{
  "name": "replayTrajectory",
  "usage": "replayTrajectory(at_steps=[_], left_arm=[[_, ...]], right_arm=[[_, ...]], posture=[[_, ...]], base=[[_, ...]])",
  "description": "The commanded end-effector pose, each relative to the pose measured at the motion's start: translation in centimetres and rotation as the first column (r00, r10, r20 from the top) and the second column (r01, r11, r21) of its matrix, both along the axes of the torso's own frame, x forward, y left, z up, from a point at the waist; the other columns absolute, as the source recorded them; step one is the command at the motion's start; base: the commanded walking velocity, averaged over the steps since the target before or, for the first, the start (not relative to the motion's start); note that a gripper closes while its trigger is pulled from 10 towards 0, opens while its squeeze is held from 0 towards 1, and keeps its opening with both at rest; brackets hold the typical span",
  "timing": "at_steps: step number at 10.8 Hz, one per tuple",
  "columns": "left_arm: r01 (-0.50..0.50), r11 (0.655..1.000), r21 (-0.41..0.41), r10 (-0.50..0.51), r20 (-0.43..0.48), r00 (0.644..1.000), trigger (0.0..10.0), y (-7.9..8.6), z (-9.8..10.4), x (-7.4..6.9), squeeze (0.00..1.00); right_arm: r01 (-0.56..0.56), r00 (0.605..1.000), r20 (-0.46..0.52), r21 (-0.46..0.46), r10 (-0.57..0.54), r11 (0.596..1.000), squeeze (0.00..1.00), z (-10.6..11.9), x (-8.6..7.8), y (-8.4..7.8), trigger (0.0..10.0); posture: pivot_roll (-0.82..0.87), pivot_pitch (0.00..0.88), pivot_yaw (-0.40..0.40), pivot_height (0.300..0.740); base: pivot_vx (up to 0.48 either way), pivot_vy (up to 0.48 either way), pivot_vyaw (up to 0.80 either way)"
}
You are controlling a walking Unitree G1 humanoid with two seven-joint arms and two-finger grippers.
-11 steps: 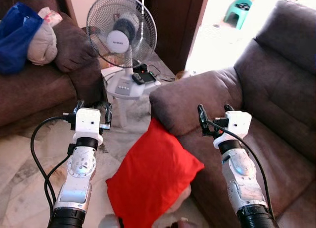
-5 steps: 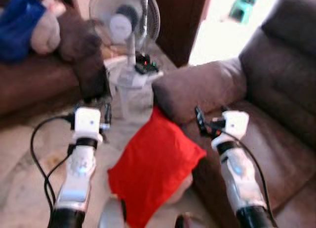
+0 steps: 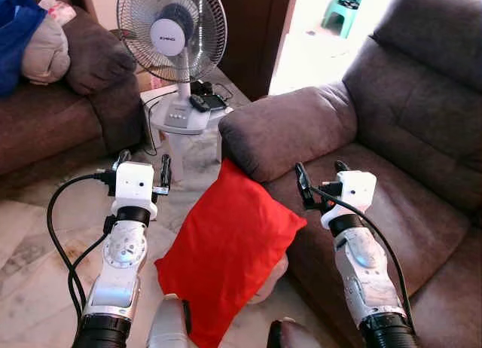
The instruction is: Move the pillow to the sofa from floor
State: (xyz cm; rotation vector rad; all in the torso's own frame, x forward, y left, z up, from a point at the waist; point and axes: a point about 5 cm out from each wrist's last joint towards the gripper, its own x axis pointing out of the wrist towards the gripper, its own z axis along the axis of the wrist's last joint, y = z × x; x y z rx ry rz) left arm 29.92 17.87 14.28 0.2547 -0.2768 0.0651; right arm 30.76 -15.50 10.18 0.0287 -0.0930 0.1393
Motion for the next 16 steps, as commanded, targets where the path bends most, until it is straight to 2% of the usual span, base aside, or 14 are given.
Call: replayTrajectory(at_steps=[1, 3, 5, 12, 14, 16], left_arm=[[0.02, 1.0, -0.011, -0.02, -0.008, 1.0, 10.0, -0.34, 0.17, 0.3, 0.0], [0.02, 1.0, -0.017, -0.021, -0.014, 1.0, 10.0, -0.36, 0.14, 0.32, 0.0], [0.022, 1.0, -0.022, -0.022, -0.017, 1.0, 10.0, -0.38, 0.11, 0.34, 0.0], [0.028, 0.999, -0.022, -0.028, -0.025, 0.999, 10.0, -0.53, 0.07, 0.42, 0.0], [0.026, 0.999, -0.022, -0.027, -0.026, 0.999, 10.0, -0.5, 0.07, 0.43, 0.0], [0.027, 0.999, -0.022, -0.027, -0.026, 0.999, 10.0, -0.51, 0.07, 0.47, 0.0]], right_arm=[[-0.003, 1.0, -0.009, -0.011, 0.003, 1.0, 0.0, -0.03, 0.0, -0.12, 10.0], [-0.004, 1.0, -0.03, -0.003, 0.004, 1.0, 0.0, -0.13, 0.12, 0.0, 10.0], [-0.032, 0.999, -0.01, -0.003, 0.032, 0.999, 0.0, 0.03, 0.03, 0.37, 10.0], [-0.044, 0.999, -0.022, 0.003, 0.044, 0.999, 0.0, -0.17, -0.27, 0.37, 10.0], [-0.052, 0.998, -0.027, -0.014, 0.051, 0.999, 0.0, -0.23, -0.22, 0.51, 10.0], [-0.056, 0.998, -0.024, -0.016, 0.056, 0.998, 0.0, -0.27, -0.27, 0.56, 10.0]], posture=[[0.06, 0.071, -0.106, 0.651], [0.06, 0.075, -0.106, 0.651], [0.06, 0.078, -0.106, 0.626], [0.05, 0.085, -0.104, 0.626], [0.05, 0.087, -0.104, 0.597], [0.05, 0.088, -0.104, 0.597]], base=[[0.0, 0.0, 0.0], [0.0, 0.0, 0.0], [0.0, 0.0, 0.0], [0.0, 0.0, 0.0], [0.0, 0.0, 0.0], [0.0, 0.0, 0.0]])
